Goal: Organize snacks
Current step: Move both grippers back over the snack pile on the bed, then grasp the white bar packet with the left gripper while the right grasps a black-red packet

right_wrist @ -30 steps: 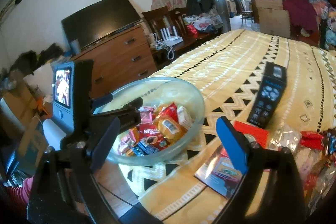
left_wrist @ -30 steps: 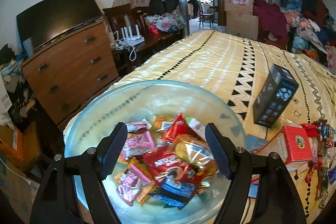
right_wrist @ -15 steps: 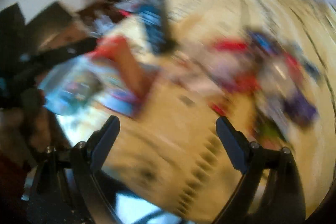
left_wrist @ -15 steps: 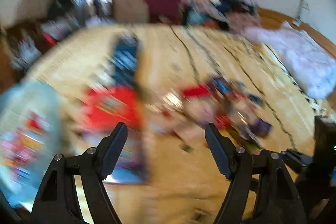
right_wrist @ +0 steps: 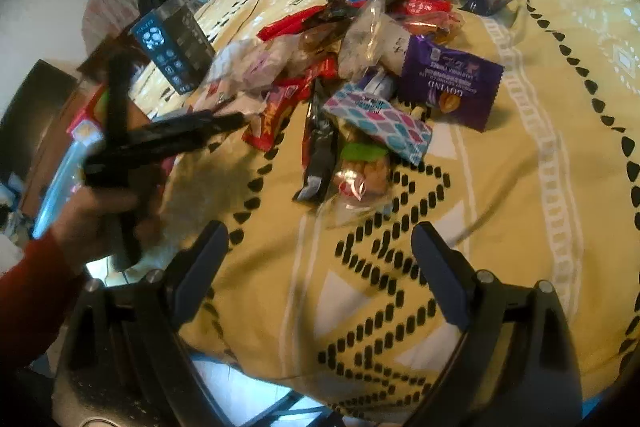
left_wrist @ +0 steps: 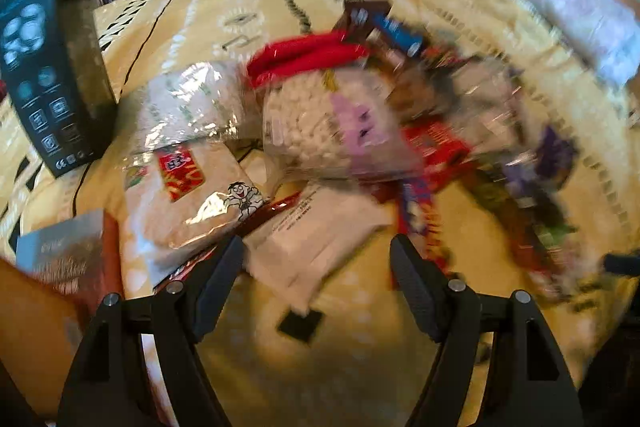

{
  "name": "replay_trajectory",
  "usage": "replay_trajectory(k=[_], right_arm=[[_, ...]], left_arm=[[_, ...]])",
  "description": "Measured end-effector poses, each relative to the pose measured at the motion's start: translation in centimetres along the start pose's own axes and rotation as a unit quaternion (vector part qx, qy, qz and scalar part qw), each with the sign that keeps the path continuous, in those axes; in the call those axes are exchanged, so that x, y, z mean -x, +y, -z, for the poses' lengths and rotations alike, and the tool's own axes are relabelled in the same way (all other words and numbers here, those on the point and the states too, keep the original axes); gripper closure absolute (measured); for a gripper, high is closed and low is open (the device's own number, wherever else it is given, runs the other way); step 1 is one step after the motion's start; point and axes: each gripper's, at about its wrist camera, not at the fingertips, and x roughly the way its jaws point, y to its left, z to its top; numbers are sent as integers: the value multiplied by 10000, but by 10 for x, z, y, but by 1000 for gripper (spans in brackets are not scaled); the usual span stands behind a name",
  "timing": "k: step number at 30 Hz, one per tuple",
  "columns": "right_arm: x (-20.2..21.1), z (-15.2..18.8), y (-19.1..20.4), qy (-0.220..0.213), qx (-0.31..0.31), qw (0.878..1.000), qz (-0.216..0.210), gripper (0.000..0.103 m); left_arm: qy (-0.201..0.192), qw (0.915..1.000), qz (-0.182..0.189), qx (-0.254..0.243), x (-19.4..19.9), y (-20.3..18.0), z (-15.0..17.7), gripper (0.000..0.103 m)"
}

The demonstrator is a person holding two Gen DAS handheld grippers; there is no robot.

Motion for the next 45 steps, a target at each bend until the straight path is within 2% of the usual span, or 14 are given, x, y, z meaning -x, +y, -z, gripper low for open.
replay_trajectory(k=[2,3,5,6,9,11,13,19,21,23,27,36,40,45], right_arm=[[1,-2,-2,-28,4,10000,-10,10],[2,-2,-3,-39,8,10000,-13,10],[2,-2,-4,-80,20,10000,-14,10],[3,-3,-5,-103,27,9999,-7,10],[3,-5,-12,-120,8,9999,10,10],[1,-7,-15,-109,-7,9999,18,10],[0,-8,-16,-108,-20,9999,-4,10],[-3,-14,-5,-60,191,9997,-108,10],[-4,-15,-4,-40,209,9997,-131,10],[-5,-18,-2,-34,217,9996,-196,14],[-19,-30,9,75,411,9983,-409,36],[-78,-66,22,318,875,9957,-20,46],[-97,-62,19,508,962,9940,121,73],[-79,-60,18,266,773,9966,73,74]], left_arm=[[155,9997,-151,-85,-10,-3,3,27],[212,9997,-114,-84,-8,-5,4,37],[495,9962,722,50,3,-7,6,63],[533,9939,949,162,8,-5,8,67],[321,9961,711,403,22,1,12,65],[204,9970,551,510,25,5,13,54],[30,9983,405,410,25,3,11,39],[-5,9992,328,-224,-2,-20,2,25],[75,9990,391,-179,-9,-19,3,33],[105,9983,569,-22,-4,-14,4,60],[64,9991,426,31,8,-14,11,62],[-81,9986,290,444,45,-4,36,65],[-72,9983,211,539,49,3,39,65],[-182,9973,175,689,58,3,36,65]])
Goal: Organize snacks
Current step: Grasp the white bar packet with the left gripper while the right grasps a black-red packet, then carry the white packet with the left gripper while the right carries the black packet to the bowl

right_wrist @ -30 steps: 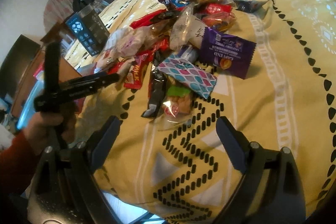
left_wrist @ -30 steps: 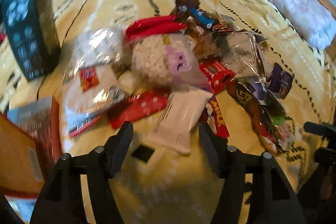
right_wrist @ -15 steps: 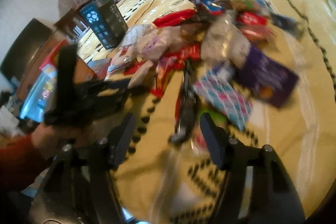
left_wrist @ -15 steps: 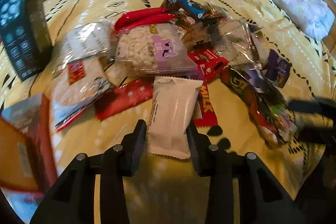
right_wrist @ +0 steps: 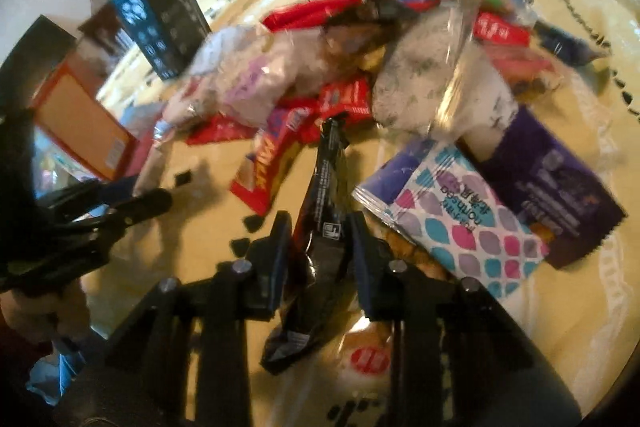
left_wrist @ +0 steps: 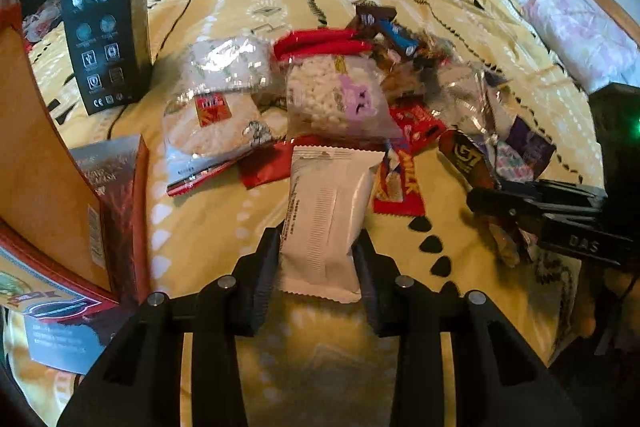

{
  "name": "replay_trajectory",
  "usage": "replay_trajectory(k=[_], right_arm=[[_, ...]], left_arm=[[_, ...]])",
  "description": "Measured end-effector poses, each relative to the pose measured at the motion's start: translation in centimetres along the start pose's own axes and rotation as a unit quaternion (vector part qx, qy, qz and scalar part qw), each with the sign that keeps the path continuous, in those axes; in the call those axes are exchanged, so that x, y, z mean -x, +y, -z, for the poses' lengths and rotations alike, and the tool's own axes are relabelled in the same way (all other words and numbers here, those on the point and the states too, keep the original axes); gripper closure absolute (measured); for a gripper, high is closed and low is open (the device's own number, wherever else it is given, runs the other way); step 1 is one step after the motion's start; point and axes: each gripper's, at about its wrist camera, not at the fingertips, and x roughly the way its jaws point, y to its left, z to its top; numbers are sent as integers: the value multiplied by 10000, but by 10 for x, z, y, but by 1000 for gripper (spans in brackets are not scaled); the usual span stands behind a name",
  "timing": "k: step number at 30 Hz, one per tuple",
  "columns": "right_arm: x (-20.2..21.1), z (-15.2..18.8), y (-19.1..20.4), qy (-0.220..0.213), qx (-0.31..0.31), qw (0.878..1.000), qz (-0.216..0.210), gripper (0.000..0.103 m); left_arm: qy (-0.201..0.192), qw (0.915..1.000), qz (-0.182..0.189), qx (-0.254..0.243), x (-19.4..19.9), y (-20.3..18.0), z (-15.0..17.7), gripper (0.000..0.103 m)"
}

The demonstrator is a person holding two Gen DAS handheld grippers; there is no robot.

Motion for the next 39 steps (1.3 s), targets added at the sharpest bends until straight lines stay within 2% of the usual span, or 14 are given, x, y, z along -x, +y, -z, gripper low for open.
replay_trajectory(k=[7,13,18,22,26,31,39], right_arm=[[59,-9,25,-654,109,9976,-185,74],[89,-31,56,-979,357,9943,-234,74],[103,-53,91,-1181,662,9902,-354,74],[109,-77,132,-1336,1020,9843,-531,74],[108,-100,183,-1442,1426,9761,-787,74],[99,-124,258,-1415,1846,9635,-1326,74],[62,-139,370,-1016,2377,9451,-1998,74]], left_arm=[[-556,9984,114,-9,52,-13,-16,65],[-1044,9944,-142,32,109,-8,-31,65],[-1426,9886,-419,241,157,17,-35,65],[-1666,9816,-740,564,193,52,-36,65],[-1944,9685,-1203,986,234,101,-31,65],[-2176,9484,-1656,1606,278,167,-17,65],[-2298,9076,-2223,2721,323,275,33,65]])
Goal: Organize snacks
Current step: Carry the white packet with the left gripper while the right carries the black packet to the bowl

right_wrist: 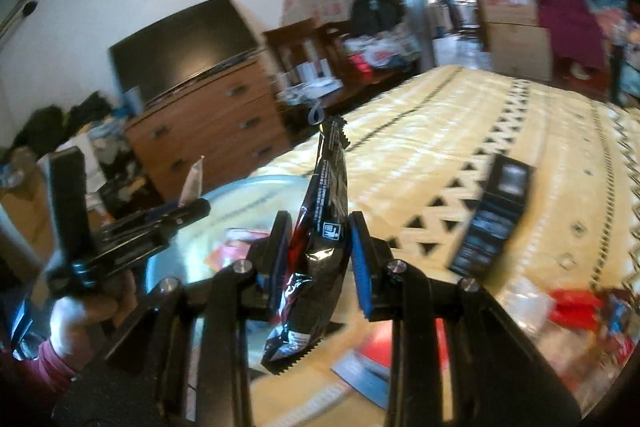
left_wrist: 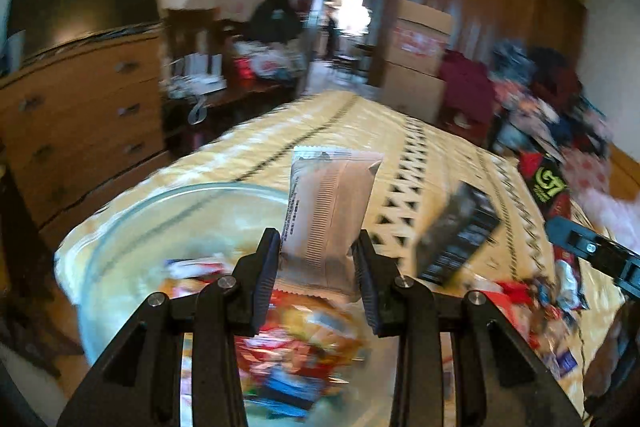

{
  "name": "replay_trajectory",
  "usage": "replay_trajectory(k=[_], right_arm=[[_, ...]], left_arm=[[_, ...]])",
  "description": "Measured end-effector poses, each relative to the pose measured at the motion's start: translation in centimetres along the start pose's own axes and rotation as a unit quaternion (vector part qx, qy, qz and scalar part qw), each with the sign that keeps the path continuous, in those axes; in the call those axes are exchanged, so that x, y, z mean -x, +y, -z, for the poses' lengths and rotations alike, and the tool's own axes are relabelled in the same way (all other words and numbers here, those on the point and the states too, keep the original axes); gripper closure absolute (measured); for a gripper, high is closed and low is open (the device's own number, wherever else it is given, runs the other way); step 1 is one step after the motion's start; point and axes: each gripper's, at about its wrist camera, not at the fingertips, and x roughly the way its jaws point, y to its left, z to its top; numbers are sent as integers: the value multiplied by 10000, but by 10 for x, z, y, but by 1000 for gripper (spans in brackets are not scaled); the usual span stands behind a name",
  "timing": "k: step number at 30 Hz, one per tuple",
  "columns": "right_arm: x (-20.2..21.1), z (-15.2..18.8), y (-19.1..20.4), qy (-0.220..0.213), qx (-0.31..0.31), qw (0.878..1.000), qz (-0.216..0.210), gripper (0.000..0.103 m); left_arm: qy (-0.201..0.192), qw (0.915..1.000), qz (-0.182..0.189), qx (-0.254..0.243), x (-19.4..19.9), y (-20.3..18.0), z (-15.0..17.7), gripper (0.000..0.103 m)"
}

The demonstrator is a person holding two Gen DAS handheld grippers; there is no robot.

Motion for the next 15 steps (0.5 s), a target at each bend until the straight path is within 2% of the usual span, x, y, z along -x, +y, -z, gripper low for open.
replay_trajectory(k=[6,15], right_arm=[[-54,-9,48,401,223,9982,-374,74],[-118,3,80,1232,291,9903,-577,74]], left_arm=[[296,9974,-398,523,-23,58,10,65],[910,9923,-597,592,-62,76,35,65]])
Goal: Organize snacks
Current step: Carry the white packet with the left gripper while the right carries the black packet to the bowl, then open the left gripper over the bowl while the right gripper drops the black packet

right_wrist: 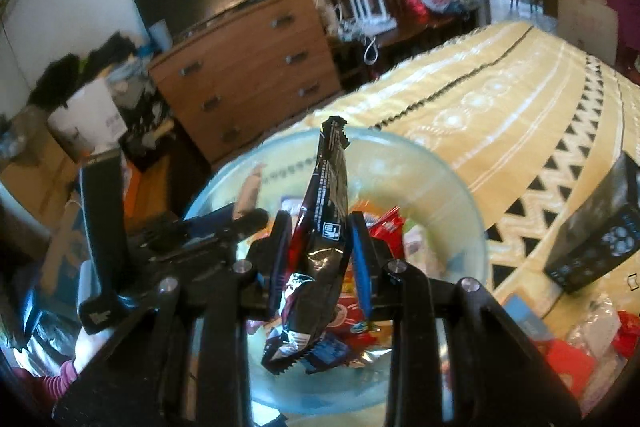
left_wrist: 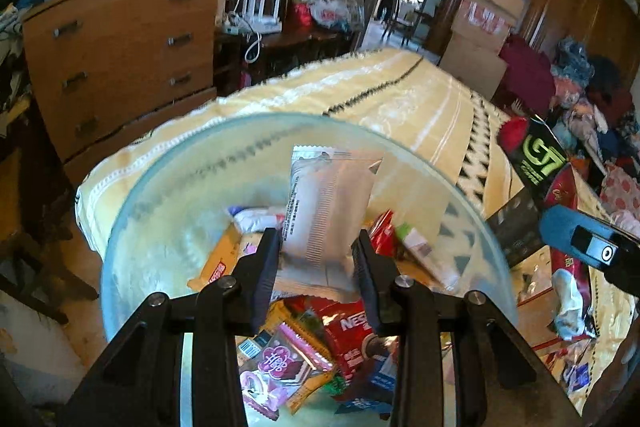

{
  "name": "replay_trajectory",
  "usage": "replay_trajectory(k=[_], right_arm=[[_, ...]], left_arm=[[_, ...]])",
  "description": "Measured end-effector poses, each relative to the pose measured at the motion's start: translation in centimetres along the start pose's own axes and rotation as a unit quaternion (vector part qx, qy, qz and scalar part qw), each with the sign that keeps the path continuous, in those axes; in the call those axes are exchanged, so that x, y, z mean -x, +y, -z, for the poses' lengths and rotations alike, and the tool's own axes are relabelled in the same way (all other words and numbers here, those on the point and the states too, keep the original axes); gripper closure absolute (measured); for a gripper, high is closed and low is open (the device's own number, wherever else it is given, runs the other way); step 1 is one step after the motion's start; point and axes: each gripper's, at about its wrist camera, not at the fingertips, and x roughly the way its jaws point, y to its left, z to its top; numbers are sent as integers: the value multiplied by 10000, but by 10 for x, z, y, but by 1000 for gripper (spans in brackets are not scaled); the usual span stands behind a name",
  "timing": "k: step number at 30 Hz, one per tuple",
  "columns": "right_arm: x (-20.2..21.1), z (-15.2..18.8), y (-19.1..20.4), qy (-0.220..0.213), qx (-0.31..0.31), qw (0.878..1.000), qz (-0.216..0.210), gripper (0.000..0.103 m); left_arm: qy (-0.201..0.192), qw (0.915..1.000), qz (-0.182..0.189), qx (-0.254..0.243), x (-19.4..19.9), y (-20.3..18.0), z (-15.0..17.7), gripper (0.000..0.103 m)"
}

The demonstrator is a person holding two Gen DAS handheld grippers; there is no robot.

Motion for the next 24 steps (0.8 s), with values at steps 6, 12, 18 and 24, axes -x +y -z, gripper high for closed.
replay_trajectory(k=[6,12,18,24], right_arm=[[-15,3,8,202,22,9998,-41,74],[-16,2,9,202,17,9998,-26,74],[-16,2,9,190,22,9998,-24,74],[-17,0,10,187,17,9998,-21,73]], left_arm=[[129,9999,31,57,-8,5,6,65],[106,9999,11,40,-7,7,3,65],[133,9999,2,23,-6,3,-1,65],[130,9999,-4,20,-5,3,-2,65]])
